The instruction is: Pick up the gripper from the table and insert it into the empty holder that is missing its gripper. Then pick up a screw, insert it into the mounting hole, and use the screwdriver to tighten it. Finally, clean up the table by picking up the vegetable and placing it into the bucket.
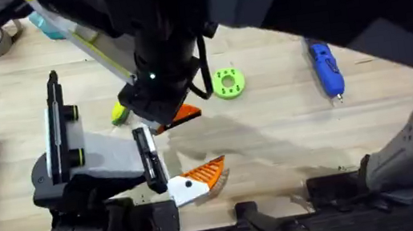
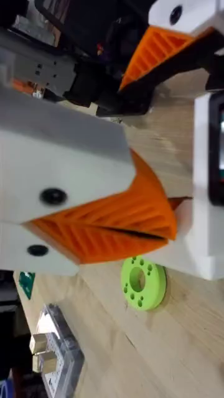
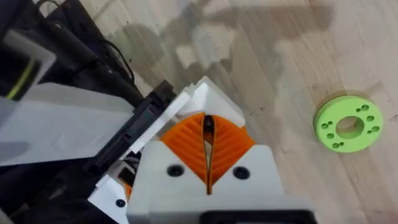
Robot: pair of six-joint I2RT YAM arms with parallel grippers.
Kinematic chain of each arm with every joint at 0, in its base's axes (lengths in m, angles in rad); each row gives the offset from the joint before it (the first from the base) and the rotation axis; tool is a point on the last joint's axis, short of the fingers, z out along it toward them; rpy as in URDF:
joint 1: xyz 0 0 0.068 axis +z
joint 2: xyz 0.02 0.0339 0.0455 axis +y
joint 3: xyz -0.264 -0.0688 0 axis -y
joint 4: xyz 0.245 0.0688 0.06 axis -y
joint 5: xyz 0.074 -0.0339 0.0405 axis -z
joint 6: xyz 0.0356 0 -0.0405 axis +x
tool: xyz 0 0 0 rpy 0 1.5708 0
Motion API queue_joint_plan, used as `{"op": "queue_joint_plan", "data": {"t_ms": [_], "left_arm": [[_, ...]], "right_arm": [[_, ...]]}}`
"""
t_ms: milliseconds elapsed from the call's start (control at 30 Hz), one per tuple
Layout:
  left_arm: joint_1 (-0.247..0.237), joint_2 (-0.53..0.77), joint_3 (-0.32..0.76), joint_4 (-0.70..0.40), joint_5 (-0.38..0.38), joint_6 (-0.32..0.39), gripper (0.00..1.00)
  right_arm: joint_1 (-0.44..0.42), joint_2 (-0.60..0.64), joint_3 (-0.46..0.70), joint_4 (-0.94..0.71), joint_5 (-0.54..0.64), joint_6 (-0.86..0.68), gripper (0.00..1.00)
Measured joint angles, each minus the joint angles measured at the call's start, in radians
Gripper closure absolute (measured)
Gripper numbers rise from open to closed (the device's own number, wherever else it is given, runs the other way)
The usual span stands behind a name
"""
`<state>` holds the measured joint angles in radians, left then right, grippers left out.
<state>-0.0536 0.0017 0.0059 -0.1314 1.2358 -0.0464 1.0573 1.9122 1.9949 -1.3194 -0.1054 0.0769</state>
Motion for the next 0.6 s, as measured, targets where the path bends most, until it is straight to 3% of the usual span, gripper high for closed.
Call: {"op": "queue_joint_plan", "data": {"t_ms": [433,600], "left_arm": [[0.0,0.0,0.0,0.0,0.0,0.0,0.013],[0.0,0.0,0.0,0.0,0.0,0.0,0.013]], "right_arm": [[0.0,0.001,0.001,0.0,0.0,-0.003,0.995],[0.0,0.001,0.001,0.0,-0.005,-0.006,0.897]]}}
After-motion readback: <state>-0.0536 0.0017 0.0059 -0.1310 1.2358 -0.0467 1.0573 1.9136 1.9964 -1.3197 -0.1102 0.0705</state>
